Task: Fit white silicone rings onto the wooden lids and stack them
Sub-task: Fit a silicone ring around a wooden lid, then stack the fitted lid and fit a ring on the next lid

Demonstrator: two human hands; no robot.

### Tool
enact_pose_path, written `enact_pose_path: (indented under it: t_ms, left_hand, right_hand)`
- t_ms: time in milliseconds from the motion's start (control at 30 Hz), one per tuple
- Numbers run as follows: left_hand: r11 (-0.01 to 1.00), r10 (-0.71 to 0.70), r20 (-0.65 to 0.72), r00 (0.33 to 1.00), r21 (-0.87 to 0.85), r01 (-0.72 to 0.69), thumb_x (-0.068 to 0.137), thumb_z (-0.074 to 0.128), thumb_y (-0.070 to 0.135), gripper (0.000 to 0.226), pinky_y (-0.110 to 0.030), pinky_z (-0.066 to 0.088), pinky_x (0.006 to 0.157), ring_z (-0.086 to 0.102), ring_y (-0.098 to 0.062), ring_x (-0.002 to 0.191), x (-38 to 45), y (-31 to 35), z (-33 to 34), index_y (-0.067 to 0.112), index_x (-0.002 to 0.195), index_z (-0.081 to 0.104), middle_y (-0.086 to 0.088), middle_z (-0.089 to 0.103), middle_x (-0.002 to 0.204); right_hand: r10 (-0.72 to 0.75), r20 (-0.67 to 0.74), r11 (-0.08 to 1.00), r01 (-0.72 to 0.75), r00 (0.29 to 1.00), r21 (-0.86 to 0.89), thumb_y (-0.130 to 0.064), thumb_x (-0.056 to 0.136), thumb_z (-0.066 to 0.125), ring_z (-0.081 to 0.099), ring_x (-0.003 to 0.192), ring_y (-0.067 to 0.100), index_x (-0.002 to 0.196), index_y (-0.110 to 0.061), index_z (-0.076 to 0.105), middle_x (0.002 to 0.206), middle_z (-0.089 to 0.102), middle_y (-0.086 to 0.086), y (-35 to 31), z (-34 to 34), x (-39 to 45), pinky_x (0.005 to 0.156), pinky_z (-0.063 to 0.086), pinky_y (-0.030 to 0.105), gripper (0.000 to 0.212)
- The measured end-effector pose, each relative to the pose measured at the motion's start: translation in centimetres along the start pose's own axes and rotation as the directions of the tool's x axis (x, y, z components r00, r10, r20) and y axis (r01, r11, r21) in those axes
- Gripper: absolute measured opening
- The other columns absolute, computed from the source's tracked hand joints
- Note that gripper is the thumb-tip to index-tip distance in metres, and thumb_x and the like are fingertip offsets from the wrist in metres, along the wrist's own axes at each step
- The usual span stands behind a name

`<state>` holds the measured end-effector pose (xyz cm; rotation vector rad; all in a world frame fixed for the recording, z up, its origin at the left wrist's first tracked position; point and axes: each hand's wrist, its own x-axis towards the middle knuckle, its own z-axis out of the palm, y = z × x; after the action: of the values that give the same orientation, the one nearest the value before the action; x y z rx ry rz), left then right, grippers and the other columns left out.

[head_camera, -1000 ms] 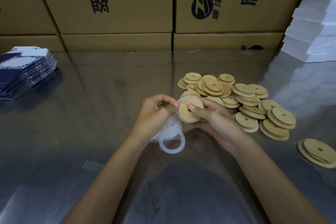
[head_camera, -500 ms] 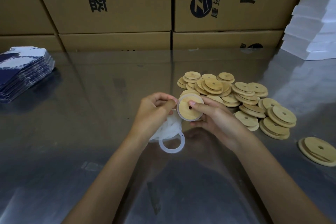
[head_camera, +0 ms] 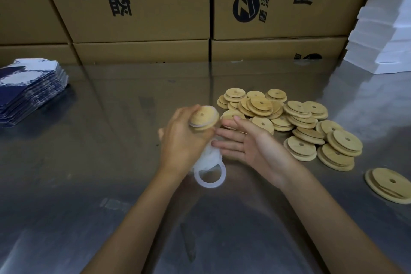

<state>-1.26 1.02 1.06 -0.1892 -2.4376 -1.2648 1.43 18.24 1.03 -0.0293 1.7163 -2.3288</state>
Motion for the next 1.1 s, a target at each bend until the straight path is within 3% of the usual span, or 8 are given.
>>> enact_pose_path:
  t_ms: [167, 300, 500, 633, 767, 1000, 1100]
  left_hand:
    - [0.957, -0.23, -0.123, 0.965, 0.15, 0.247, 0.072, 0.082, 0.04, 0.044, -0.048, 0.042, 0.099, 0.057, -0.025, 0.109, 2.3, -3.7, -2.7, 0.023, 0.099, 0.052, 0.005, 0.058, 0.108]
    - [0.932, -0.269, -0.11, 0.957, 0.221, 0.287, 0.073, 0.082, 0.037, 0.04, -0.046, 0.044, 0.094, 0.057, -0.03, 0.099, 2.7, -5.3, -3.0, 0.017, 0.082, 0.049, 0.002, 0.055, 0.096]
    - [0.912, -0.198, -0.103, 0.975, 0.345, 0.222, 0.079, 0.075, 0.035, 0.024, -0.039, 0.037, 0.091, 0.053, -0.03, 0.111, 2.9, -5.9, -2.5, 0.019, 0.092, 0.062, -0.005, 0.061, 0.113]
    - [0.915, -0.055, -0.103, 0.993, 0.393, 0.092, 0.081, 0.07, 0.019, 0.007, -0.037, 0.037, 0.092, 0.049, -0.028, 0.108, 2.6, -5.3, -2.4, 0.016, 0.087, 0.072, -0.005, 0.057, 0.111]
    - [0.877, -0.016, -0.033, 0.999, 0.48, 0.029, 0.087, 0.057, 0.015, 0.019, -0.036, 0.039, 0.088, 0.05, -0.028, 0.102, 2.4, -4.9, -2.3, 0.015, 0.088, 0.076, -0.006, 0.062, 0.107]
    - [0.813, -0.115, -0.071, 0.991, 0.566, 0.135, 0.092, 0.049, 0.026, 0.032, -0.043, 0.03, 0.098, 0.041, -0.03, 0.12, 2.4, -5.3, -2.4, 0.012, 0.116, 0.065, -0.011, 0.052, 0.129]
    - [0.793, -0.156, -0.063, 0.986, 0.587, 0.163, 0.093, 0.046, 0.027, 0.035, -0.048, 0.026, 0.102, 0.039, -0.028, 0.124, 2.5, -5.8, -2.4, 0.013, 0.119, 0.063, -0.01, 0.049, 0.132]
  right_hand:
    - [-0.014, -0.113, 0.998, 0.007, 0.994, -0.064, -0.041, 0.103, 0.046, 0.073, 0.106, 0.023, 0.13, -0.014, 0.06, 0.117, 0.075, 0.003, -0.2, -1.0, 0.2, 0.098, 0.052, 0.039, 0.04]
    - [-0.001, -0.138, 0.998, -0.008, 0.99, -0.06, -0.041, 0.102, 0.047, 0.074, 0.103, 0.023, 0.124, -0.014, 0.064, 0.114, 0.076, 0.003, -0.1, -1.2, 0.3, 0.091, 0.053, 0.036, 0.039]
    - [-0.002, -0.156, 0.998, -0.007, 0.988, -0.061, -0.043, 0.101, 0.049, 0.074, 0.103, 0.023, 0.122, -0.014, 0.065, 0.113, 0.076, 0.003, -0.2, -1.4, 0.3, 0.087, 0.052, 0.034, 0.039]
    - [-0.009, -0.178, 0.997, -0.006, 0.984, -0.083, -0.043, 0.1, 0.051, 0.074, 0.102, 0.023, 0.12, -0.014, 0.067, 0.111, 0.077, 0.003, -0.2, -1.5, 0.3, 0.085, 0.054, 0.033, 0.038]
    - [-0.03, -0.23, 0.993, 0.003, 0.973, -0.117, -0.039, 0.099, 0.053, 0.074, 0.1, 0.024, 0.117, -0.012, 0.068, 0.107, 0.078, 0.003, -0.2, -1.3, 0.2, 0.084, 0.057, 0.032, 0.036]
    - [-0.052, -0.335, 0.994, 0.017, 0.941, -0.108, -0.032, 0.098, 0.057, 0.074, 0.099, 0.028, 0.111, -0.007, 0.07, 0.101, 0.078, 0.007, -0.5, -1.6, 0.2, 0.089, 0.058, 0.035, 0.031]
    - [-0.051, -0.358, 0.991, 0.004, 0.932, -0.131, -0.031, 0.097, 0.058, 0.075, 0.096, 0.025, 0.108, -0.008, 0.072, 0.099, 0.079, 0.006, -0.6, -1.7, 0.2, 0.089, 0.058, 0.034, 0.029]
